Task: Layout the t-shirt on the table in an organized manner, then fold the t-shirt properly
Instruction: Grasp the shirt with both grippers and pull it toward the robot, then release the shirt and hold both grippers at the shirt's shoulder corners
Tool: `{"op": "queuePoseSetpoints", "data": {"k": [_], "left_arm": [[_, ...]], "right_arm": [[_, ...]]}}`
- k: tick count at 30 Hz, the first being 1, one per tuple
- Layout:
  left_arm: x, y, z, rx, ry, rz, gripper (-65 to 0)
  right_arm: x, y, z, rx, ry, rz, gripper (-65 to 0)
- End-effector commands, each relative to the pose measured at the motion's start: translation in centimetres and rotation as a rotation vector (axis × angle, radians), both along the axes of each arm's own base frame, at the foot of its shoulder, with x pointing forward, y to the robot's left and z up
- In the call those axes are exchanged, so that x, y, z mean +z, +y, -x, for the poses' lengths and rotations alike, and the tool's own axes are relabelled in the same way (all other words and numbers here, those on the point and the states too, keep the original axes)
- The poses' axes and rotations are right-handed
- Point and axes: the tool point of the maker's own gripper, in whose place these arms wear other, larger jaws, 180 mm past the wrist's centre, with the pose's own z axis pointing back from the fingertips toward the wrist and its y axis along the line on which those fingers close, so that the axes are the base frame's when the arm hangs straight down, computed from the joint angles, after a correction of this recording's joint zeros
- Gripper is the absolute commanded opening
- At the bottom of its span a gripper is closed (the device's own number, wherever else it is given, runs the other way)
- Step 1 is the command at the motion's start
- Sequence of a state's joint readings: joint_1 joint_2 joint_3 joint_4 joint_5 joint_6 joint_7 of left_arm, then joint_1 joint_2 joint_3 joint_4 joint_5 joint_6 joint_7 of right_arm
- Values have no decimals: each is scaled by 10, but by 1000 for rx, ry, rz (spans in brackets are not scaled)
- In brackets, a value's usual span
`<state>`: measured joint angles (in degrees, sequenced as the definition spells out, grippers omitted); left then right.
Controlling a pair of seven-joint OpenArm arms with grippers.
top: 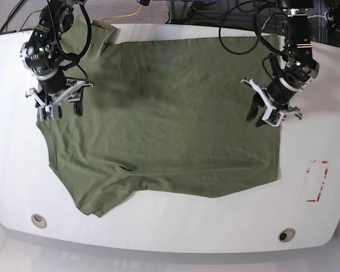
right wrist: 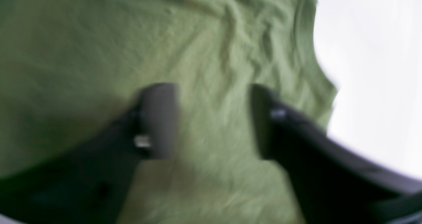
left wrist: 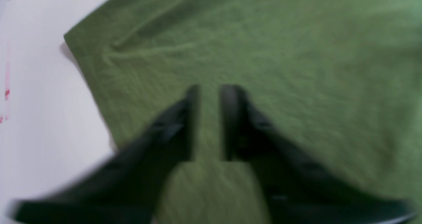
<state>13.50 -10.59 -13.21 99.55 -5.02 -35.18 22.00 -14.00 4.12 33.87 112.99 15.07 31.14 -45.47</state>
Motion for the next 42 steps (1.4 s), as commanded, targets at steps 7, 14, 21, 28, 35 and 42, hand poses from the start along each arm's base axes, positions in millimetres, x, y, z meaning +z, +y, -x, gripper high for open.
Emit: {"op": "queuePoseSetpoints", "data": {"k": [7, 14, 21, 28, 35, 42], "left_arm": [[32, 29, 1, 114, -15, 135, -157], [38, 43, 12, 165, 27, 253, -149], [43, 56, 28, 188, 67, 331, -149], [50, 62, 44, 201, 66, 411, -149], [48, 65, 55, 214, 80, 420, -150], [41, 72, 66, 237, 108, 407, -150]], "right_arm": [[14, -26, 31, -135, -69, -177, -235], [20, -59, 59, -251, -80, -257, -235], [18, -85, 87, -348, -25, -260, -235], [1, -97, 97, -378, 23, -285, -235], [-31, -108, 108, -402, 97, -348, -277], [-43, -118, 113, -414, 130, -364, -322]]}}
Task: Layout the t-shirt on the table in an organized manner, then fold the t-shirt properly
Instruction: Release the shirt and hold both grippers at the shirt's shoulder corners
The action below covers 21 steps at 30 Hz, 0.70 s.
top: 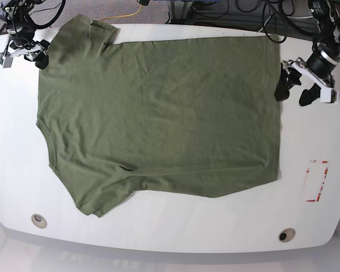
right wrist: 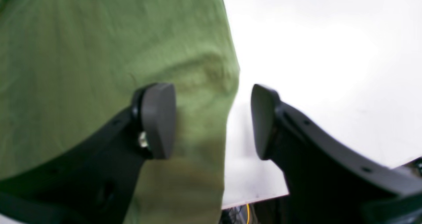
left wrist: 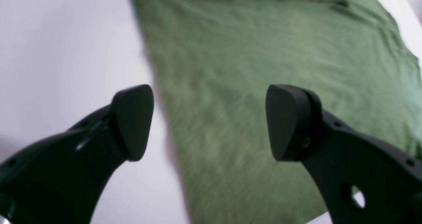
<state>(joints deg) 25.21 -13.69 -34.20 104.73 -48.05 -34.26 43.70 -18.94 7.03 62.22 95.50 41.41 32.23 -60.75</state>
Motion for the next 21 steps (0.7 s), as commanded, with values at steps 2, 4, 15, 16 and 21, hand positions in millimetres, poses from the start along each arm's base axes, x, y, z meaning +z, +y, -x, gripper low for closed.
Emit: {"op": "queuePoseSetpoints", "data": {"k": [2, 4, 15, 16, 21], "left_arm": [[9, -1, 0, -11, -33, 4, -150], [8, -1, 3, -11, -26, 4, -150], [7, 3, 6, -20, -11, -16, -150], [7, 3, 6, -20, -11, -16, -150], [8, 6, 5, -29, -10, -33, -150]], "right_arm": [[11, -13, -6, 8, -34, 28, -314], [5, -13, -3, 0, -23, 11, -303], [-18, -12, 6, -46, -19, -108, -255], [-20, -12, 7, -49, -17, -115, -255], [-21, -10, 6, -47, -19, -122, -255]]}}
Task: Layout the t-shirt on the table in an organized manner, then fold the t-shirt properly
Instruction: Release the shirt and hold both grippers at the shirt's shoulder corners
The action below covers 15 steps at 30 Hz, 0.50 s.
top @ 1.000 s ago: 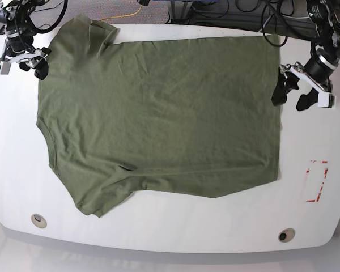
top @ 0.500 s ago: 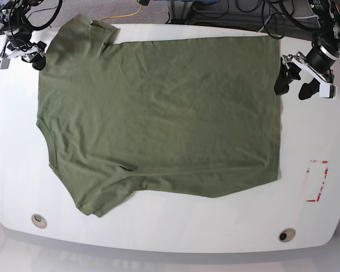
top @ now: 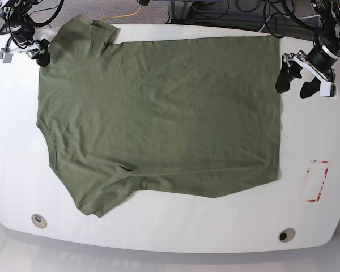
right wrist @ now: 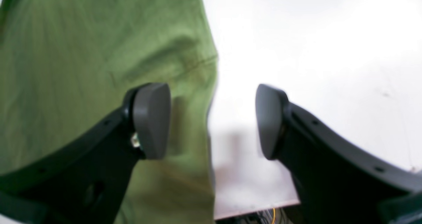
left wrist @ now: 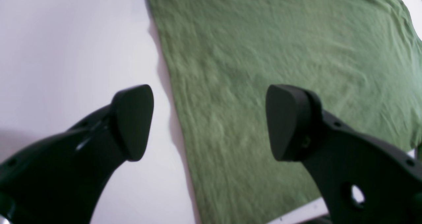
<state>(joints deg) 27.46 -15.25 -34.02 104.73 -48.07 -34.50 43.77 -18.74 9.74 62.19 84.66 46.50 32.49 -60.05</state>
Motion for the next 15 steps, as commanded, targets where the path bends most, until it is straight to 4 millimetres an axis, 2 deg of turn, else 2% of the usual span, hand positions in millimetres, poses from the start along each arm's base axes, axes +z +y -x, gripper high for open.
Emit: {"op": "queuePoseSetpoints", "data": {"k": [1, 7, 15], "left_arm": [[15, 3, -7, -11, -49, -9, -150], [14, 3, -6, -11, -48, -9, -150], [14, 3, -5, -11, -46, -10, -150]], "right_arm": [[7, -4, -3, 10, -14, 21, -255], [5, -2, -4, 13, -13, 16, -255], [4, 6, -14, 43, -22, 5, -257]]}}
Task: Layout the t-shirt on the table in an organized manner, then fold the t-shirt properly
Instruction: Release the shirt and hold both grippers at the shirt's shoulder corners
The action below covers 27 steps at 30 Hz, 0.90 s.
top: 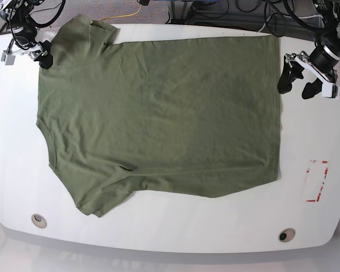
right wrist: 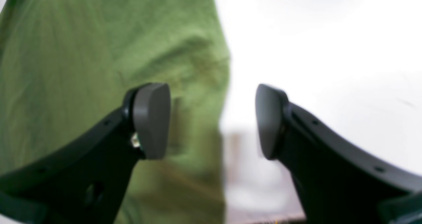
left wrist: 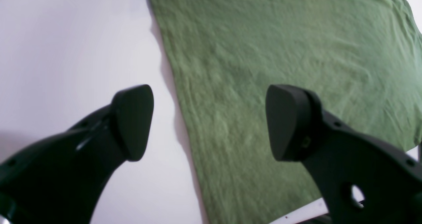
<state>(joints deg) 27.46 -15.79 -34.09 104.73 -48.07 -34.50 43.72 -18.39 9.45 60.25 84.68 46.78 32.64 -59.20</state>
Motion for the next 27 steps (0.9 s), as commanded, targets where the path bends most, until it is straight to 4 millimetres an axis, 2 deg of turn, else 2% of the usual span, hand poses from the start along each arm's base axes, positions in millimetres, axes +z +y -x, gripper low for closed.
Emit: {"op": "queuePoseSetpoints", "data": {"k": [1, 5, 9, 16, 19, 27], "left_arm": [[12, 1, -5, -8, -45, -1, -150], [11, 1, -3, -8, -40, -1, -150], [9, 1, 0, -9, -28, -3, -150], [5, 4, 10, -23, 5, -17, -150], [2, 5, 16, -26, 24, -20, -150], [-5, -2, 39, -128, 64, -49, -150]], "right_arm": [[6, -3, -5, 18, -5, 17, -257], [5, -2, -7, 23, -6, 16, -262], [4, 3, -10, 44, -3, 10, -327], [2, 6, -11, 51, 2, 6, -568], [0, 9, -13, 58, 6, 0, -642], [-1, 15, -17, 84, 9, -4, -650]]}}
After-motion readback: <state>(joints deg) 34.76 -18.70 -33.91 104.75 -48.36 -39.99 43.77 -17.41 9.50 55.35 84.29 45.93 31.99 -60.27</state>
